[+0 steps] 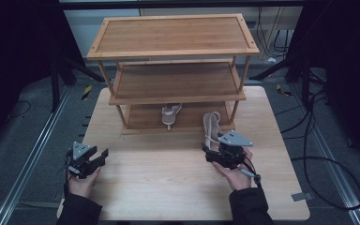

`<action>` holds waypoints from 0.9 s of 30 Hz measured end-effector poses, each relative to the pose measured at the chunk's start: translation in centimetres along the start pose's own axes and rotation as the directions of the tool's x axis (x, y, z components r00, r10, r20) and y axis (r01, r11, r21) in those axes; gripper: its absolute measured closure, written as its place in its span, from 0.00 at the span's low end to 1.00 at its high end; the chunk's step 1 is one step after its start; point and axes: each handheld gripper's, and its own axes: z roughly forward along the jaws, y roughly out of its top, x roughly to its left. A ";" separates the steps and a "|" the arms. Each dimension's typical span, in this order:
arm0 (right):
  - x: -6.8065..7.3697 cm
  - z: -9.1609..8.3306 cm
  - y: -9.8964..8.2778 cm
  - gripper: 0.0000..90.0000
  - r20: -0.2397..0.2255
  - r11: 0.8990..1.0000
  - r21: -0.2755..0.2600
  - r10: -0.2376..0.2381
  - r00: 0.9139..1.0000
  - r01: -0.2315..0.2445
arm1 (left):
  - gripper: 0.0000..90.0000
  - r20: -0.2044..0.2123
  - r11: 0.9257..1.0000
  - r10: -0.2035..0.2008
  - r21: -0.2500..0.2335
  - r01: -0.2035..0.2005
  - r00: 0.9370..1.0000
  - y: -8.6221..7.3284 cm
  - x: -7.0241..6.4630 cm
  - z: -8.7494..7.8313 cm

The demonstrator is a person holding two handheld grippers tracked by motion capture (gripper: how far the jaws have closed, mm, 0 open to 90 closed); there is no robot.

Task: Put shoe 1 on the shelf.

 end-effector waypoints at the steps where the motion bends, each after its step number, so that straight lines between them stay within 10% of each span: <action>1: 0.0 0.0 0.0 0.34 0.000 1.000 0.000 0.000 1.000 0.000 | 0.53 0.001 1.000 -0.003 0.009 0.003 1.000 0.0 0.0 0.0; 15: -3.1 -2.6 -5.6 0.24 0.014 0.992 0.094 0.079 0.997 -0.080 | 0.53 0.005 0.999 -0.017 0.033 0.017 1.000 0.1 0.0 -0.1; 27: -3.6 -3.4 -7.3 0.80 0.072 0.992 0.112 0.049 0.996 -0.056 | 0.56 0.009 0.999 -0.025 0.046 0.025 1.000 0.1 0.0 -0.1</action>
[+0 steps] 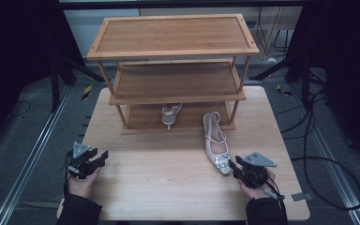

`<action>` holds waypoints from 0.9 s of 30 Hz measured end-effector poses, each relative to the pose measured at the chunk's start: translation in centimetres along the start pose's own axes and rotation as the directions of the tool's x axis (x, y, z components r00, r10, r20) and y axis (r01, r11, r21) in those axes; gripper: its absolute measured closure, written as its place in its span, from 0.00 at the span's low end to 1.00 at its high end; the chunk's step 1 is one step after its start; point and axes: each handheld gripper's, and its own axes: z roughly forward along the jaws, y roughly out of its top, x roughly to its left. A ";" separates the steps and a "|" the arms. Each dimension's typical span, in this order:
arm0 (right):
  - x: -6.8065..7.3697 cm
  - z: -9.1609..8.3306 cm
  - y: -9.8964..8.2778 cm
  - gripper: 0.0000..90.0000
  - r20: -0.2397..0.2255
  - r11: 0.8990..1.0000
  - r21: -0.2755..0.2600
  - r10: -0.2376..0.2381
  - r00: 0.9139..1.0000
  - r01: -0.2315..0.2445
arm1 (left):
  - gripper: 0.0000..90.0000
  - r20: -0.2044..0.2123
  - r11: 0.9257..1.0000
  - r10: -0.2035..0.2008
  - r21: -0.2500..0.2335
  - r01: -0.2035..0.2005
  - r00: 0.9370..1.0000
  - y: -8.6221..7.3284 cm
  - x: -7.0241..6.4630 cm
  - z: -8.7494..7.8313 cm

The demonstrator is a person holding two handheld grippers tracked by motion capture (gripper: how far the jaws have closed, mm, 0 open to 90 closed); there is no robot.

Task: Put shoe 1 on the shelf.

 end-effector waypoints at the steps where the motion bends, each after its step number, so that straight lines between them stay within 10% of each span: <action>1: -0.3 0.2 -0.2 0.87 0.009 1.000 0.027 -0.005 1.000 0.005 | 0.57 0.002 1.000 0.000 0.000 0.000 1.000 0.0 0.0 0.0; 13: -1.2 1.3 -1.1 1.00 -0.011 0.992 0.117 0.044 0.999 -0.042 | 0.60 0.013 1.000 0.003 0.010 -0.003 1.000 0.0 0.0 0.1; 27: 0.9 2.0 -1.1 1.00 -0.106 0.990 0.140 -0.015 0.994 0.030 | 0.61 0.013 1.000 -0.002 0.010 0.001 1.000 0.0 0.0 0.1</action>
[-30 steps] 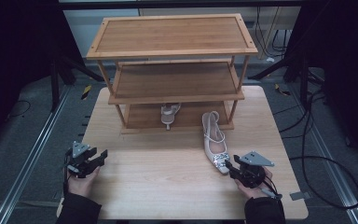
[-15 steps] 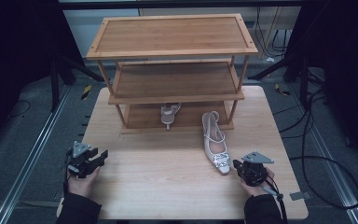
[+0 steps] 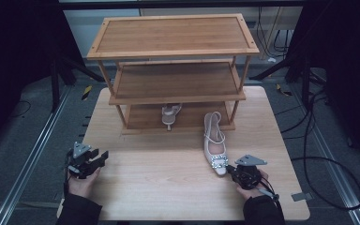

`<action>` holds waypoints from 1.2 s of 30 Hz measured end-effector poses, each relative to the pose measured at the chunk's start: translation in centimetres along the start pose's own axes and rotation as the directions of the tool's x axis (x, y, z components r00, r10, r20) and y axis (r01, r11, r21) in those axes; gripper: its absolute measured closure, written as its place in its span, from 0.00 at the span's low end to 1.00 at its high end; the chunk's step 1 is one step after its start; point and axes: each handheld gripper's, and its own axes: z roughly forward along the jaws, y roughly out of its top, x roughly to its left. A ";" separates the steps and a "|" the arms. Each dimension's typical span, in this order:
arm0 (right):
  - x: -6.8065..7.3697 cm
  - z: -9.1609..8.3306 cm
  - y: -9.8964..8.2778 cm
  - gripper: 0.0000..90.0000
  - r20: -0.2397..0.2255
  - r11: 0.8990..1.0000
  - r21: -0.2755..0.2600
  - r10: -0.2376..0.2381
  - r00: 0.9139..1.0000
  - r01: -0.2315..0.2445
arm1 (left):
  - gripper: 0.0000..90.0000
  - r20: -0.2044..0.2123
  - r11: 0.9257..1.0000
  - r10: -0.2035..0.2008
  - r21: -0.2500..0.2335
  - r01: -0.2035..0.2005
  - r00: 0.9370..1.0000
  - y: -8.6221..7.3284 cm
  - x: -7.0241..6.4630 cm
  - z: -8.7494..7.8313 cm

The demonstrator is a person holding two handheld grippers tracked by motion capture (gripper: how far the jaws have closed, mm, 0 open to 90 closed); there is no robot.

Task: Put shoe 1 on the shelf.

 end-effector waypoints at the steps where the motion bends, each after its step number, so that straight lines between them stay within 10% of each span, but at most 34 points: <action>1: 0.0 0.0 0.0 1.00 0.000 1.000 0.000 0.000 1.000 0.000 | 0.61 0.000 1.000 0.000 0.000 0.000 1.000 0.0 0.0 0.0; 28: 7.3 6.5 4.0 0.99 -0.197 0.997 -0.055 -0.061 0.978 0.051 | 0.61 -0.004 1.000 0.011 0.012 -0.011 1.000 0.0 0.1 0.2; 36: 6.8 4.0 4.7 0.90 -0.203 0.990 -0.132 -0.079 0.976 0.053 | 0.61 -0.003 1.000 0.009 0.010 -0.009 1.000 0.0 0.2 0.2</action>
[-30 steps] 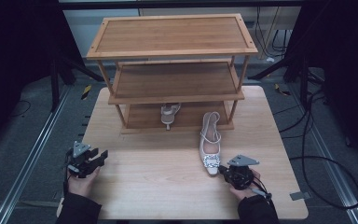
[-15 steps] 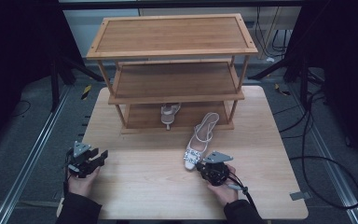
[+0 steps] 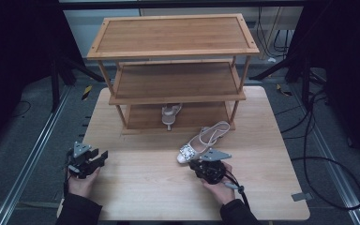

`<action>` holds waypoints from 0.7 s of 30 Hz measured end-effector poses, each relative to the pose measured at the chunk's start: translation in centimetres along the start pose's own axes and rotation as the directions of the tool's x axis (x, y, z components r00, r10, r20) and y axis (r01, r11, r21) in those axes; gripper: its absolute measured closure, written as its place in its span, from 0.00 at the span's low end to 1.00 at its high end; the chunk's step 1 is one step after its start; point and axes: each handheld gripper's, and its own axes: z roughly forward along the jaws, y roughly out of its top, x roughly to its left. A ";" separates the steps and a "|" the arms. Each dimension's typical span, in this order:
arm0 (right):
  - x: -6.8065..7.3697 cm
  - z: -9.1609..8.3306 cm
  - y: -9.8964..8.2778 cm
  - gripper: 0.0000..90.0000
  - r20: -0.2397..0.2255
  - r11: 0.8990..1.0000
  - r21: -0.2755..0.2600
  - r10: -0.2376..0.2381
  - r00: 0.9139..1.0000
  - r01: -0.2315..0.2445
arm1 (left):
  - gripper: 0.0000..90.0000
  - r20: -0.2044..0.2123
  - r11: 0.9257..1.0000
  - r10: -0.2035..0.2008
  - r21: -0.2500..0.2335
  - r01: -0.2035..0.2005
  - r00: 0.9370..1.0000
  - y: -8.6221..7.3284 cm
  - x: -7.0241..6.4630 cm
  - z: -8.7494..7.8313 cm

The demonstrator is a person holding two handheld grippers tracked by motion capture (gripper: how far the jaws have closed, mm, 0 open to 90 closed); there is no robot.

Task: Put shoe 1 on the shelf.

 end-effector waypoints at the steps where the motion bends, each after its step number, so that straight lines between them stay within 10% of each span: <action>1: 0.0 0.0 0.0 0.90 0.000 1.000 0.000 0.000 1.000 0.000 | 0.61 0.000 1.000 -0.002 -0.003 0.002 1.000 0.0 0.0 0.0; 6: -3.7 -2.8 0.2 0.89 0.136 0.998 -0.061 0.040 0.990 -0.031 | 0.62 -0.001 1.000 0.003 -0.001 -0.003 1.000 0.0 -0.1 0.0; 11: -8.1 -3.0 -0.3 0.83 0.267 0.996 -0.061 0.086 0.960 -0.072 | 0.62 -0.001 1.000 0.009 0.005 -0.009 1.000 0.0 -0.2 0.1; 21: -11.1 -0.8 -0.3 0.71 0.346 0.997 -0.011 0.074 0.935 -0.075 | 0.62 -0.005 1.000 0.012 0.009 -0.012 1.000 0.0 -0.2 0.2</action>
